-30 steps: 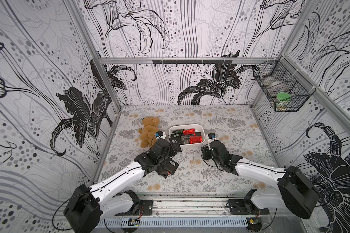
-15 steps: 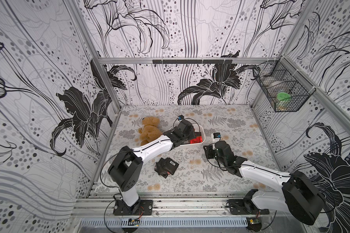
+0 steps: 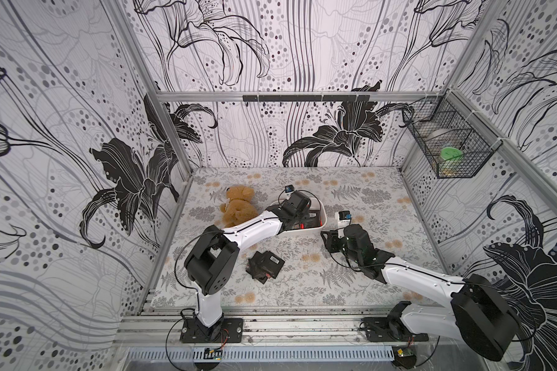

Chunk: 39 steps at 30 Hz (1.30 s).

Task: Put the tea bags into the storage box
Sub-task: Place the tea bag in the storage box, then pick up the tea bag from the center of the board.

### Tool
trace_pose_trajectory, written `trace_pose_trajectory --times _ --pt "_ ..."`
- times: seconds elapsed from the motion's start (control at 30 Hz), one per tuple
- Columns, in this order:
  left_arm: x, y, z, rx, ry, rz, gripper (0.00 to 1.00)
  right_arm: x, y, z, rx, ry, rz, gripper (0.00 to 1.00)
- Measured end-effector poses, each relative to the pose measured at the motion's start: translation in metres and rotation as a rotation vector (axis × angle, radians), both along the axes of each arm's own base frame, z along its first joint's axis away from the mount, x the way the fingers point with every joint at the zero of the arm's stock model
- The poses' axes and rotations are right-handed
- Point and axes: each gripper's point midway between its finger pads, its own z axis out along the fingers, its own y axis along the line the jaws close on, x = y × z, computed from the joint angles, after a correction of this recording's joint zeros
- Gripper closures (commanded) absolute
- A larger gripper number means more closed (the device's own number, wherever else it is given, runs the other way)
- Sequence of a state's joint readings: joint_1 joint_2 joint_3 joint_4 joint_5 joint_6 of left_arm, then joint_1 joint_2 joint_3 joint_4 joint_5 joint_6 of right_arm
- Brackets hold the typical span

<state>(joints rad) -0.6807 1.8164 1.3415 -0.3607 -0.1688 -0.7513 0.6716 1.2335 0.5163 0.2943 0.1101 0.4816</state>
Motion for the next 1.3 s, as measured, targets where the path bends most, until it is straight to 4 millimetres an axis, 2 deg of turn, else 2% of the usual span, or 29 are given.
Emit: trace_pose_trajectory --times 0.17,0.3,0.5,0.63,0.73,0.93,1.13,1.3 --pt "-0.018 0.034 0.036 -0.010 -0.066 0.049 0.41 -0.002 0.008 -0.004 0.010 0.011 0.045 0.52" --pt "-0.044 0.056 0.047 -0.034 -0.088 0.064 0.40 -0.006 0.018 -0.013 0.016 0.038 0.102 0.53" --pt "-0.101 0.091 0.021 -0.094 -0.035 0.080 0.41 -0.015 0.043 -0.025 0.028 0.094 0.225 0.57" --pt "-0.136 0.106 0.000 -0.153 0.014 0.094 0.44 -0.030 0.083 -0.022 0.028 0.101 0.363 0.59" --pt "-0.156 0.112 -0.007 -0.199 0.034 0.104 0.45 -0.046 0.111 -0.023 0.025 0.116 0.470 0.64" --pt "-0.181 0.117 -0.017 -0.261 0.071 0.116 0.48 -0.061 0.142 -0.047 -0.025 0.195 0.582 0.75" --pt "-0.203 0.114 -0.042 -0.263 0.145 0.107 0.51 -0.073 0.159 -0.069 -0.080 0.262 0.641 0.78" --pt "-0.209 0.112 -0.044 -0.280 0.156 0.110 0.51 -0.075 0.166 -0.081 -0.114 0.294 0.662 0.81"
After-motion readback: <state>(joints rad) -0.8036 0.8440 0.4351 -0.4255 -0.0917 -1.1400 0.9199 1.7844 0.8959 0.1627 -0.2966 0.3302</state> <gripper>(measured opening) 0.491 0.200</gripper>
